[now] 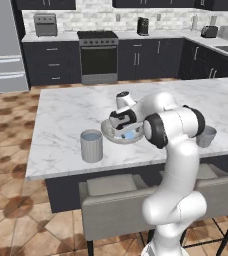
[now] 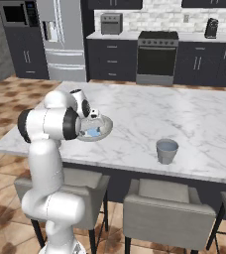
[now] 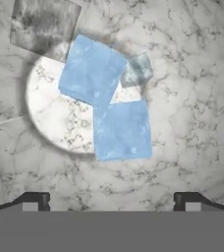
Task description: There are four ice cubes in the ice bowl. Place two ice cubes in each glass of water.
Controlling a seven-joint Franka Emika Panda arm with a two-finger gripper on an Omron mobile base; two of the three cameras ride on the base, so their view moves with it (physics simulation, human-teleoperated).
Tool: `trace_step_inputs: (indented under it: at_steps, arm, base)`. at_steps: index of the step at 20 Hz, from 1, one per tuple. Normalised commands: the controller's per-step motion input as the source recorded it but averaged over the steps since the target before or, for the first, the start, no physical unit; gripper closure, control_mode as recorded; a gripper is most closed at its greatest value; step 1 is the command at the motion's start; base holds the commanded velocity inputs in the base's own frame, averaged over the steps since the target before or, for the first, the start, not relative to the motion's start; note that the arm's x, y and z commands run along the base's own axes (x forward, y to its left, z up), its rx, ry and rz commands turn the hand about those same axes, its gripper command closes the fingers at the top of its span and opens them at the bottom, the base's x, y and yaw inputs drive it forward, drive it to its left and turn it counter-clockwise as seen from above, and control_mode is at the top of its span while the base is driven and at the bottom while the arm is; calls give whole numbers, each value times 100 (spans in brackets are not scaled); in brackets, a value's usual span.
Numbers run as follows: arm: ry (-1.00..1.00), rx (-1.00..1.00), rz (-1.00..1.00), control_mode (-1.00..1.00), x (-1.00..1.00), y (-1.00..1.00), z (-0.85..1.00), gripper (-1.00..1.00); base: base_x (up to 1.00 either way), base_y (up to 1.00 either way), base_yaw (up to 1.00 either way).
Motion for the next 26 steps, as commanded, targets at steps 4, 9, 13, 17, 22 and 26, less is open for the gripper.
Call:
trace_step_inputs:
  at_steps: [4, 9, 13, 17, 22, 26]
  arm:
    - [3, -2, 0, -100, 28, 0, -32, -100]
    - [0, 0, 0, -100, 27, -2, -33, -100]
    - [0, 0, 1, -100, 17, -7, -24, -100]
    - [0, 0, 0, -100, 0, -13, -13, -100]
    - [0, 0, 0, -100, 0, -1, 0, -100]
    - [0, 0, 0, -100, 0, 0, 0, -100]
  base:
    - [0, 0, 0]
    - [0, 0, 0]
    - [0, 0, 0]
    - [0, 0, 0]
    - [0, 0, 0]
    - [0, 0, 0]
